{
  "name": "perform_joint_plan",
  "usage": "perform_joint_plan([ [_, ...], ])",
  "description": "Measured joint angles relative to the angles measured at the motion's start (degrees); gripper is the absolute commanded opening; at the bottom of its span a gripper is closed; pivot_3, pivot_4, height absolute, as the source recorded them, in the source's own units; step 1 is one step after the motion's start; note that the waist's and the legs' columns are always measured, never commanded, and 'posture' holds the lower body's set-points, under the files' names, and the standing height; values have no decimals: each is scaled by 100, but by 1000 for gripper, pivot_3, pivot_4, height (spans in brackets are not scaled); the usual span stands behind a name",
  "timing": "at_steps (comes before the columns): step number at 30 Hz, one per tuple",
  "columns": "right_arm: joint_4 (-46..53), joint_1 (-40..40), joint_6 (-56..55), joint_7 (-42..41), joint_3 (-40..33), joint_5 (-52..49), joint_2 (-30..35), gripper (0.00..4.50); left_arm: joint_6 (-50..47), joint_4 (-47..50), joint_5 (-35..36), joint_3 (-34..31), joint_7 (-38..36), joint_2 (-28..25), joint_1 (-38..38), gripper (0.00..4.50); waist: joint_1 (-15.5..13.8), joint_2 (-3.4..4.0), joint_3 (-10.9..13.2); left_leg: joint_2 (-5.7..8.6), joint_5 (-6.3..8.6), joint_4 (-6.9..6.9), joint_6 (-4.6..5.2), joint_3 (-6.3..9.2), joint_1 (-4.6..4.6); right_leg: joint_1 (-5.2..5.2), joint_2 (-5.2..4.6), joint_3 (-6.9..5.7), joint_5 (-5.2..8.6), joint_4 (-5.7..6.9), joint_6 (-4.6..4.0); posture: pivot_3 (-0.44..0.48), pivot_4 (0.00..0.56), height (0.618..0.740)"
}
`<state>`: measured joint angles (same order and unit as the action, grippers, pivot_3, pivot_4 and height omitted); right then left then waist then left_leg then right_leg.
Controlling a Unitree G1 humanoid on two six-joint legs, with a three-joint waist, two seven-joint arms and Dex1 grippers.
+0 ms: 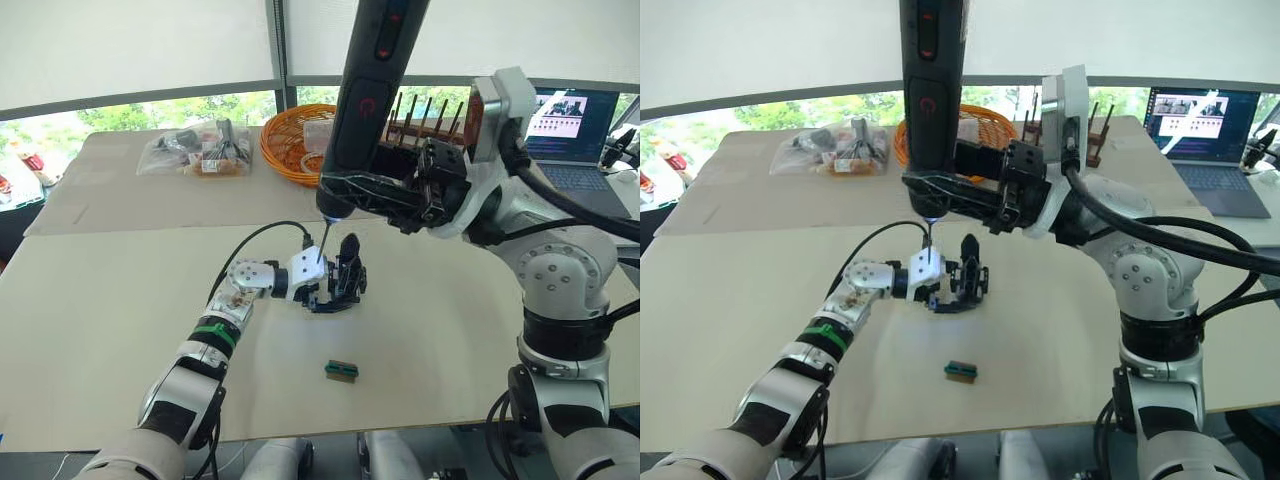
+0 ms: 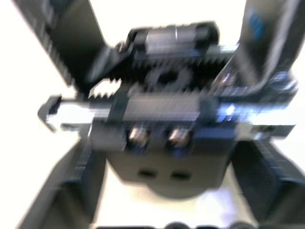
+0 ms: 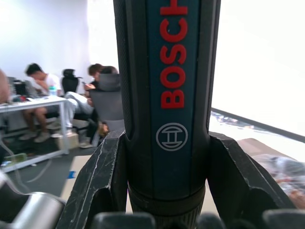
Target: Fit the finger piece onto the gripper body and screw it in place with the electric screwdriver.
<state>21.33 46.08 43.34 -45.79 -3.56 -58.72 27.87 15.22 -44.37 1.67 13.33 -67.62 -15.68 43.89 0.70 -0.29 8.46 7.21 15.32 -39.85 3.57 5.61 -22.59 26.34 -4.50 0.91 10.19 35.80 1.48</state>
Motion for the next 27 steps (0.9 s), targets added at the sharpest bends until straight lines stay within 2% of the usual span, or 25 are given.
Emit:
perform_joint_plan([
  [3,237,-91,257,-184,-31,-483,197,1957,-202,432,124,-80,-211,-277,-57,4500,-1,0,0,-1,2,0,3,0,0,-2,-1,-1,0,-3,0,0,150,740],
  [6,467,-565,323,-545,5,-610,404,1957,-463,1198,350,-131,-581,-779,-339,4500,3,0,0,0,3,0,5,0,0,-4,-1,2,0,-2,0,0,150,740],
  [11,685,-1274,54,-1012,320,-72,516,1957,-1324,3011,944,-141,-1446,-1765,-1096,4500,6,4,2,-3,4,3,5,0,2,0,3,2,1,-4,0,0,150,740],
  [14,822,-1829,-346,-1316,600,512,550,1956,-1676,4063,1238,-102,-1745,-2126,-1665,4500,-17,8,5,1,3,1,4,0,5,-5,2,1,1,-7,1,0,150,740],
  [19,960,-2257,-859,-1401,783,1094,465,1956,-1488,4685,1178,192,-1688,-2124,-2312,4500,-85,8,7,-2,4,3,5,-1,23,-22,5,0,2,-19,0,0,150,740],
  [27,979,-2508,-1073,-1414,985,1368,428,1956,-1163,4747,939,479,-1368,-1916,-2442,4500,-133,7,7,-3,2,6,2,-1,23,-20,5,1,3,-18,-2,0,150,740],
])
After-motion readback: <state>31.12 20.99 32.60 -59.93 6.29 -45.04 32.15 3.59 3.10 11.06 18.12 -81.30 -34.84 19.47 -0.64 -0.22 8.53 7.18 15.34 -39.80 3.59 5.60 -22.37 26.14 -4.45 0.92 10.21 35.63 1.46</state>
